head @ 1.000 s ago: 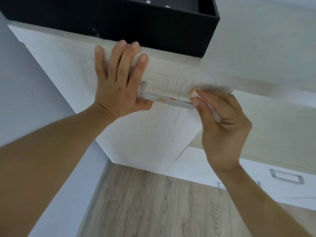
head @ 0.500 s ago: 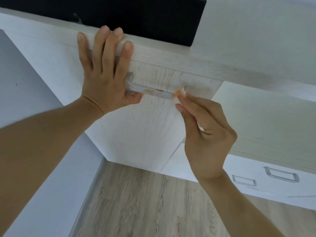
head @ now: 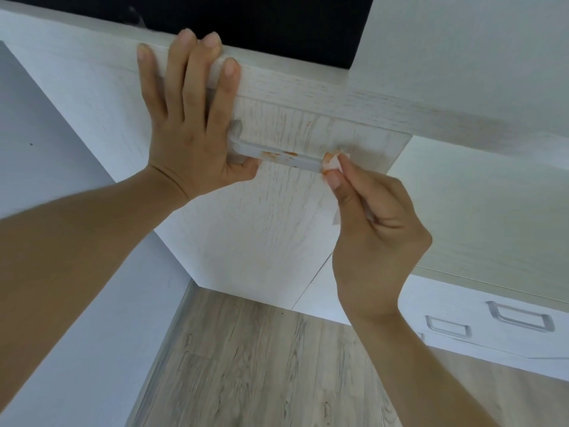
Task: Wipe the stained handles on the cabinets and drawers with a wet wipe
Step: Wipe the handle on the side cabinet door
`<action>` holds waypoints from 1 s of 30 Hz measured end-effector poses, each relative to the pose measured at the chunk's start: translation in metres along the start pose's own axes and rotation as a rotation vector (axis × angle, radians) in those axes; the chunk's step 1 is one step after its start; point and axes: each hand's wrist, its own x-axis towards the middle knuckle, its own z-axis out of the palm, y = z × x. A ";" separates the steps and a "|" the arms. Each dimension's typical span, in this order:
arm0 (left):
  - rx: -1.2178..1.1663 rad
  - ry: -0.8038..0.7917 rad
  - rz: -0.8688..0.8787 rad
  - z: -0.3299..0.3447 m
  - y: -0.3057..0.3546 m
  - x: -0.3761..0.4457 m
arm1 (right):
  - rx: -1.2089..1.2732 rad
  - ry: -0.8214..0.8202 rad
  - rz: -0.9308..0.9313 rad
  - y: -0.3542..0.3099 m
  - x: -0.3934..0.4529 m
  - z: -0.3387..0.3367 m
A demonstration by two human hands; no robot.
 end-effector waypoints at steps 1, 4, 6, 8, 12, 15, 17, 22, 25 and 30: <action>0.002 -0.001 -0.001 0.000 0.000 -0.001 | -0.001 0.001 0.004 0.000 0.000 0.000; -0.005 -0.010 -0.001 0.000 0.001 0.000 | 0.009 0.010 0.022 -0.001 -0.002 0.002; -0.004 -0.014 -0.008 -0.001 0.001 0.000 | -0.009 0.008 0.009 -0.003 -0.005 0.002; -0.007 -0.015 -0.004 -0.001 0.001 0.000 | -0.026 -0.015 -0.018 -0.002 -0.006 -0.003; -0.005 -0.004 -0.008 0.000 0.001 -0.001 | -0.093 -0.012 -0.131 0.004 0.004 -0.020; -0.016 0.008 -0.005 0.001 0.001 -0.001 | -0.204 -0.112 -0.394 0.008 0.009 -0.017; -0.012 0.019 -0.006 0.002 0.001 -0.001 | -0.281 -0.159 -0.551 0.012 0.016 -0.014; -0.030 0.038 -0.022 0.003 0.002 0.000 | -0.333 -0.139 -0.624 0.013 0.020 -0.007; -0.039 0.023 -0.038 0.002 0.004 0.000 | -0.350 -0.160 -0.667 0.012 0.022 -0.006; -0.056 0.029 -0.022 0.002 0.005 0.000 | -0.401 -0.203 -0.710 0.010 0.027 -0.010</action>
